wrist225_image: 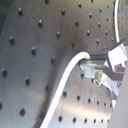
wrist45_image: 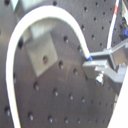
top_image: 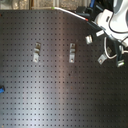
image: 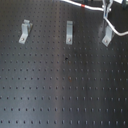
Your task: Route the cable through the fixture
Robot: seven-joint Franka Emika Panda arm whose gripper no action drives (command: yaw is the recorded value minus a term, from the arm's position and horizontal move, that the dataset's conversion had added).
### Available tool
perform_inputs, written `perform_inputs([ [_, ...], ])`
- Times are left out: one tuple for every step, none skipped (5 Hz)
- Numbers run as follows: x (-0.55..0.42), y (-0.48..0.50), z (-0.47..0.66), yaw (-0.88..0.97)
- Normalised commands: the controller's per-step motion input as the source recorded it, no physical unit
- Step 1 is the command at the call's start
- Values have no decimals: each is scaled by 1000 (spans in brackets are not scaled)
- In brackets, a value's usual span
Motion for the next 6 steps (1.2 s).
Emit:
perform_inputs([
  [163,284,-515,186],
  [-1,0,107,-171],
  [-2,-1,339,-189],
  [-88,19,285,-340],
  [-59,33,195,-637],
  [2,2,169,-728],
])
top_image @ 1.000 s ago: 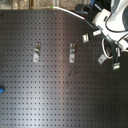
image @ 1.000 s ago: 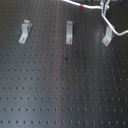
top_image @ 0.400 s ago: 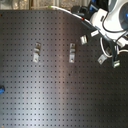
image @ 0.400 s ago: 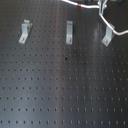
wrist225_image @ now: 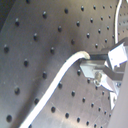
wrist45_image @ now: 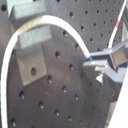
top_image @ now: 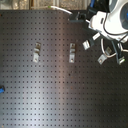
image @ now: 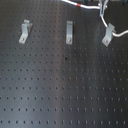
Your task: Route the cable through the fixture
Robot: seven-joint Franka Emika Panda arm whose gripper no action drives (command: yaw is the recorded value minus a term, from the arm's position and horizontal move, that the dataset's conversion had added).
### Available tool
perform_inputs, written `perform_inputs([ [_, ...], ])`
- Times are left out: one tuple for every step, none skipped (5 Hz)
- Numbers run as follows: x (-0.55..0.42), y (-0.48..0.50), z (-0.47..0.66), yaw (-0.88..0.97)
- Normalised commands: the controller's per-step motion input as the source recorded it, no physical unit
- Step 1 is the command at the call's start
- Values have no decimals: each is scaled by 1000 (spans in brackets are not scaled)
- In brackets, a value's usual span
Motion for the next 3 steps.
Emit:
perform_inputs([
  [-54,24,476,-863],
  [17,95,-1,0],
  [-2,-11,0,0],
])
